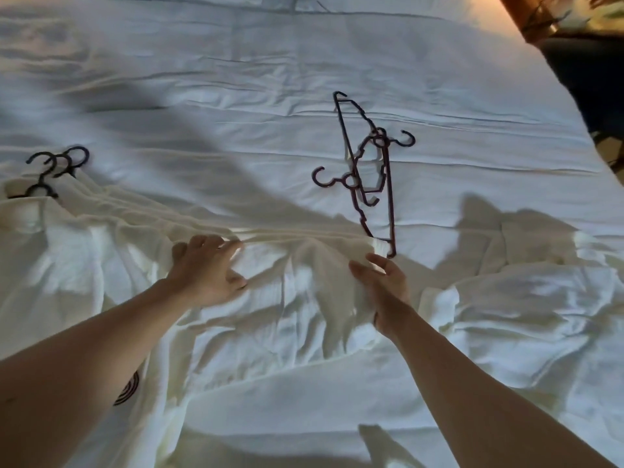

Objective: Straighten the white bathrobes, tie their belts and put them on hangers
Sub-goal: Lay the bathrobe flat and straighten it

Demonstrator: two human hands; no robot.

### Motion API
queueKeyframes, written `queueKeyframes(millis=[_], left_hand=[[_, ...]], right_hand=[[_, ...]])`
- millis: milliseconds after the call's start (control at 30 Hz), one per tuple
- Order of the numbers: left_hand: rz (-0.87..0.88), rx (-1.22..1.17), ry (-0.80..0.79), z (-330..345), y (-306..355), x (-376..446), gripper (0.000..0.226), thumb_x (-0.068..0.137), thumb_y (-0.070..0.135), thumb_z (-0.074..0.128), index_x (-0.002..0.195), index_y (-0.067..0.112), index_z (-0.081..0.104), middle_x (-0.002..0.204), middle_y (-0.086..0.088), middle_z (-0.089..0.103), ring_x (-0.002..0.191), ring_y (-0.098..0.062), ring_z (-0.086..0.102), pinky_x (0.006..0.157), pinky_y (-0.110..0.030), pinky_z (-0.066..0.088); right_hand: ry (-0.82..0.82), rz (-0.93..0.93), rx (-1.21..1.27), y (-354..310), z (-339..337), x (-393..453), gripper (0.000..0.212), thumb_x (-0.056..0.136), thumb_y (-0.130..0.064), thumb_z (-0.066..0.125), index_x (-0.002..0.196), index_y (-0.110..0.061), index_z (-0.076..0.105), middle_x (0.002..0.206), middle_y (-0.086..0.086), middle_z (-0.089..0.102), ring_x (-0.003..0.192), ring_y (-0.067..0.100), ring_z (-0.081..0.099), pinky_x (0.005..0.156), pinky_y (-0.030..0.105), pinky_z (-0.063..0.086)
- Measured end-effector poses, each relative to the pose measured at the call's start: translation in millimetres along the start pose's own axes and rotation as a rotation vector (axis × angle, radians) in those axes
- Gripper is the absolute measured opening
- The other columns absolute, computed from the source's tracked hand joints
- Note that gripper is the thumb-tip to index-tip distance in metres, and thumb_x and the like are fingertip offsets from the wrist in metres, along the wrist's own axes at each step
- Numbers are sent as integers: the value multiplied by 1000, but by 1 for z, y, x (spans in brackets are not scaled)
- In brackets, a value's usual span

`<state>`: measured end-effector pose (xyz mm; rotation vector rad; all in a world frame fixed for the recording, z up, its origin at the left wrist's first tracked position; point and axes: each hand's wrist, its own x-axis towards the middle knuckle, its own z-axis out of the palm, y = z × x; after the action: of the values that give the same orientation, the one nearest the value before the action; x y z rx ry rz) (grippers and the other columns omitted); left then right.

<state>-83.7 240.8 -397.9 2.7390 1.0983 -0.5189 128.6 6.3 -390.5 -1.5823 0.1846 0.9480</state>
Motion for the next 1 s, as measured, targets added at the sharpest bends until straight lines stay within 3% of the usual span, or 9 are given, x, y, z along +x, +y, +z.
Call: queueKeyframes(millis=[133,267,333,467,567,633,733,833,1000], left_hand=[[33,-8,-123,-21,9,15,52,82,68,61,121,35,56,133,7,59,126,-23,50,99,-44,32],[76,-74,-119,-34,31,30,49,99,54,48,143,34,49,148,6,47,137,-23,44,107,-39,35],[133,-145,-153,-32,54,34,42,94,52,48,132,36,55,141,5,54,129,-23,51,103,-38,42],[279,-354,-229,-19,116,43,61,79,71,57,124,30,61,129,4,64,118,-24,58,96,-37,46],[338,-475,-140,-23,155,59,19,86,46,68,91,29,61,97,4,64,99,-25,60,78,-31,42],[330,-562,7,-27,165,67,10,86,38,64,87,30,58,88,7,62,93,-26,61,77,-33,45],[246,-528,177,-20,166,69,14,89,36,64,101,28,63,99,7,68,99,-26,61,85,-38,46],[175,-363,186,-6,158,57,36,89,45,60,122,32,56,123,3,63,114,-29,56,96,-45,39],[136,-366,296,8,112,9,53,85,28,65,136,29,50,144,0,43,133,-30,40,109,-47,27]], right_hand=[[64,-219,-291,-2,-9,-2,37,79,-8,83,106,-30,70,105,-7,71,94,16,71,79,34,62],[321,-484,-536,-5,-24,2,35,77,-14,75,107,-30,67,105,-14,69,89,8,66,82,32,58],[304,-454,-604,3,-26,5,42,75,-30,78,109,-33,55,107,-9,62,90,13,62,82,35,56],[302,-193,-634,20,-28,0,57,79,-60,77,109,-24,44,92,-7,55,84,16,59,81,37,53],[74,-127,-472,29,-40,-8,40,84,-47,78,107,-27,52,88,-3,71,76,15,70,68,38,61],[65,-249,-466,33,-46,-9,24,89,-36,74,105,-26,61,80,2,74,71,20,72,61,42,61],[182,-333,-442,30,-50,-2,27,92,-49,67,96,-23,65,72,4,69,64,18,65,60,41,56],[16,-187,-498,31,-49,-4,33,88,-56,70,101,-27,63,80,-6,69,72,9,67,62,24,55],[-92,-98,-657,22,-43,-17,35,74,-50,72,91,-20,68,77,6,72,73,24,71,72,44,58]])
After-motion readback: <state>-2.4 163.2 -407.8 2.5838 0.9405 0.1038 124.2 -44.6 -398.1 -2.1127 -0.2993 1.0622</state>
